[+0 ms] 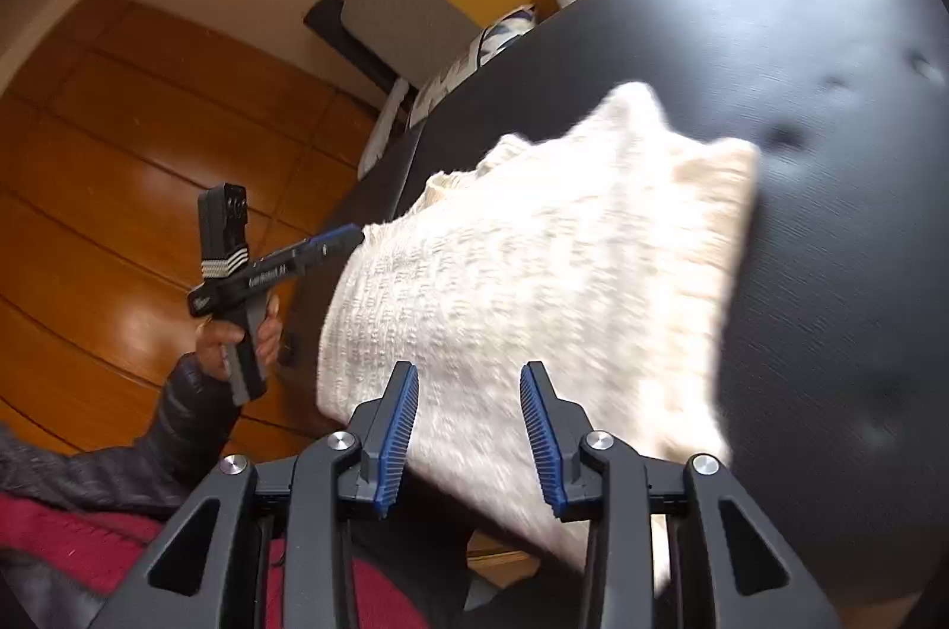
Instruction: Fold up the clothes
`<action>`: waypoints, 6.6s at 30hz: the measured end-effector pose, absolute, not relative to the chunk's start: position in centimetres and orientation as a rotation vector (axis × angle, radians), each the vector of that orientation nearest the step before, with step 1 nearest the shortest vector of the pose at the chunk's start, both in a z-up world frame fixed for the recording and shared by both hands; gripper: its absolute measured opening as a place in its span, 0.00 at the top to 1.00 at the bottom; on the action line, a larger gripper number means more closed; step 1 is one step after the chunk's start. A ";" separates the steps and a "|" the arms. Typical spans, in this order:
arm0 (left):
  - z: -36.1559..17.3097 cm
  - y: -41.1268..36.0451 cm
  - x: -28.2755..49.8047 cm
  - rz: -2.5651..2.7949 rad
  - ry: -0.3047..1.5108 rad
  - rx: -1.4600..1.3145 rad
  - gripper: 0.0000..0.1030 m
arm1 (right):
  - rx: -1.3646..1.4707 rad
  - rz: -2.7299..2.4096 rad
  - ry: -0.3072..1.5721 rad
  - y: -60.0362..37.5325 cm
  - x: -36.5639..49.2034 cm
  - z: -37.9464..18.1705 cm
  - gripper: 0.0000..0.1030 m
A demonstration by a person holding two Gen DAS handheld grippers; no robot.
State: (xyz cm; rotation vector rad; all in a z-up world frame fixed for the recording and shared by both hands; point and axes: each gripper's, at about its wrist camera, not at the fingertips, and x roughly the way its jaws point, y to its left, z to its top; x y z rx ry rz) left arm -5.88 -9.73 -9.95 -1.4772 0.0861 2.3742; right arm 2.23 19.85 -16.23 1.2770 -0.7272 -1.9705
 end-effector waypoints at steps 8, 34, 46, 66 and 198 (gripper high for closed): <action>-10.0 -19.5 1.0 2.614 -0.307 -1.387 0.59 | 1.318 -1.871 -0.524 6.8 -0.9 -15.6 0.64; -15.2 -27.3 7.1 2.438 -0.643 -1.330 0.95 | 1.486 -2.023 -0.337 -1.4 -3.1 -18.1 0.66; -15.0 -30.4 7.1 2.497 -0.835 -1.299 0.47 | 1.456 -2.001 -0.450 0.2 -3.3 -18.8 0.66; -17.3 -29.0 -0.2 2.292 -0.919 -1.245 0.24 | 1.435 -1.977 -0.520 1.0 -3.1 -18.8 0.66; -9.6 6.5 4.2 2.072 -0.123 -0.985 0.89 | 1.343 -2.125 -0.550 55.2 11.2 -19.0 0.73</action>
